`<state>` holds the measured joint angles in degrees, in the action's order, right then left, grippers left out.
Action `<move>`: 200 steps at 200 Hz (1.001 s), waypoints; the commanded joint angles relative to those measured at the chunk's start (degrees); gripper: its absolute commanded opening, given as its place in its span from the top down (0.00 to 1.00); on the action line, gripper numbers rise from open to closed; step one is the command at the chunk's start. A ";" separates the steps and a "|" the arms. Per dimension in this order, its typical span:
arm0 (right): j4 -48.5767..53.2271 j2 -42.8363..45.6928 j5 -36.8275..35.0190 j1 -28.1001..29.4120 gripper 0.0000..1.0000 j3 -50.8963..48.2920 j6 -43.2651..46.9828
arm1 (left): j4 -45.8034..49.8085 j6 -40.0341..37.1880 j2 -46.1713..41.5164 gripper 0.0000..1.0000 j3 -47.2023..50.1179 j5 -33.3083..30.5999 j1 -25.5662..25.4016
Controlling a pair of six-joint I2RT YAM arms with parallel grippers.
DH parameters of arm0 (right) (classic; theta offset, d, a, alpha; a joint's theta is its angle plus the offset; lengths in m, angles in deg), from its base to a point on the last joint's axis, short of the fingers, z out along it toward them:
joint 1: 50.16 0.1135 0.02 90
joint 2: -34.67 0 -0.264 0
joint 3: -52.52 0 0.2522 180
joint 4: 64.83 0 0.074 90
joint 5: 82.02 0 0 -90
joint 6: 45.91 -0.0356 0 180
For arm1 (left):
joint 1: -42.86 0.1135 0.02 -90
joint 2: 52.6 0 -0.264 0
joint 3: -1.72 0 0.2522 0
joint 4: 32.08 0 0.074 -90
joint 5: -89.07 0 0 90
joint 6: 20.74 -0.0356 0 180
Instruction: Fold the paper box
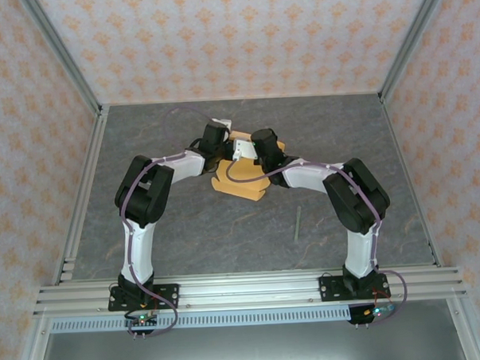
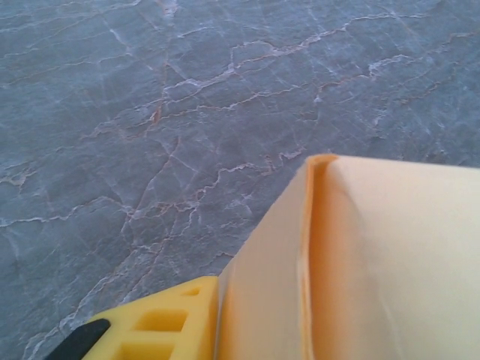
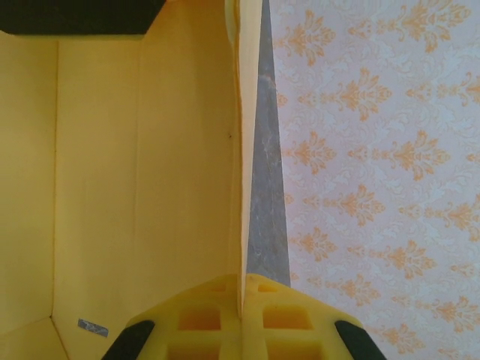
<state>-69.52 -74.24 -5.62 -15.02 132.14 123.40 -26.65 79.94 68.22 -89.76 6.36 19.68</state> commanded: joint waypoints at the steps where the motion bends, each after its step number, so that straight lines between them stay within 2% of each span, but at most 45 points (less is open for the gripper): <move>1: 3.43 1.67 1.75 0.99 1.00 1.10 -2.19 | 2.49 3.48 -0.72 0.79 -1.76 -8.22 0.94; 54: 5.08 1.61 2.28 1.53 1.00 2.09 -3.56 | 6.96 6.55 1.21 0.80 -5.41 -13.36 -0.08; 90: 5.27 1.39 1.57 1.56 1.00 2.34 -3.83 | 7.31 6.29 1.65 0.80 -6.35 -13.10 -0.38; 116: 5.33 1.14 0.76 1.53 1.00 2.67 -3.85 | 5.99 5.58 1.20 0.79 -5.32 -11.69 -0.22; 200: 5.98 -0.76 -0.65 1.46 1.00 4.42 -3.81 | -1.18 3.91 -2.78 0.62 1.71 -3.92 1.25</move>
<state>-65.33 -74.56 -5.66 -13.93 134.72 120.58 -24.25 84.42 68.63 -89.87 1.77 19.55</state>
